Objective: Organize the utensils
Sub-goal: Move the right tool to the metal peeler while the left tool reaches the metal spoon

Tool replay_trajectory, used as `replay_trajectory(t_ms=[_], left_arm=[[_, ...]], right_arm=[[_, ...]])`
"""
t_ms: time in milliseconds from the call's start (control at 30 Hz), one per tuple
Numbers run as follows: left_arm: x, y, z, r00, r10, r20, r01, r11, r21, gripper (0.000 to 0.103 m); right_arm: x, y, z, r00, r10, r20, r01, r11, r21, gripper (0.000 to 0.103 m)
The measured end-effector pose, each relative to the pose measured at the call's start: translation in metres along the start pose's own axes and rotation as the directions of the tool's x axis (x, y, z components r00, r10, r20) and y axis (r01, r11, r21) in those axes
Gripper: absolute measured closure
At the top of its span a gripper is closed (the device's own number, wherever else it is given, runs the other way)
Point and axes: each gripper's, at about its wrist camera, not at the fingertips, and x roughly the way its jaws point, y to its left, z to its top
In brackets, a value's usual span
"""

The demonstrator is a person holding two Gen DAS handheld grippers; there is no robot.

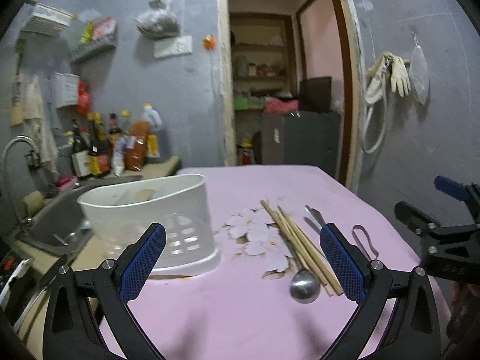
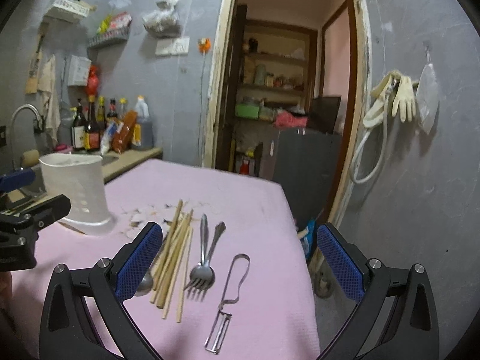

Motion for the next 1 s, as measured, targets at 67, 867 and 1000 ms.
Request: replay_trajectory(t_ms=[67,867,1000], left_arm=[[0.011,-0.001,0.003,0.999,-0.024,-0.025,0.024,1.0,0.009,0.002],[0.153,0.002,-0.014,0.802,-0.305,-0.514,0.315,0.947,-0.071,0.051],[0.163,0.008,-0.021,0.743,-0.353,-0.568,0.344,0.93,-0.128,0.065]], right_arm=[[0.013,-0.005,0.0,0.999,0.004,-0.054,-0.003,1.0,0.026,0.004],[0.095,-0.024,-0.041,0.904,0.095,-0.416,-0.029,0.987,0.161,0.06],[0.098,-0.024,-0.042,0.9,0.124,-0.417,-0.055,0.983,0.173,0.061]])
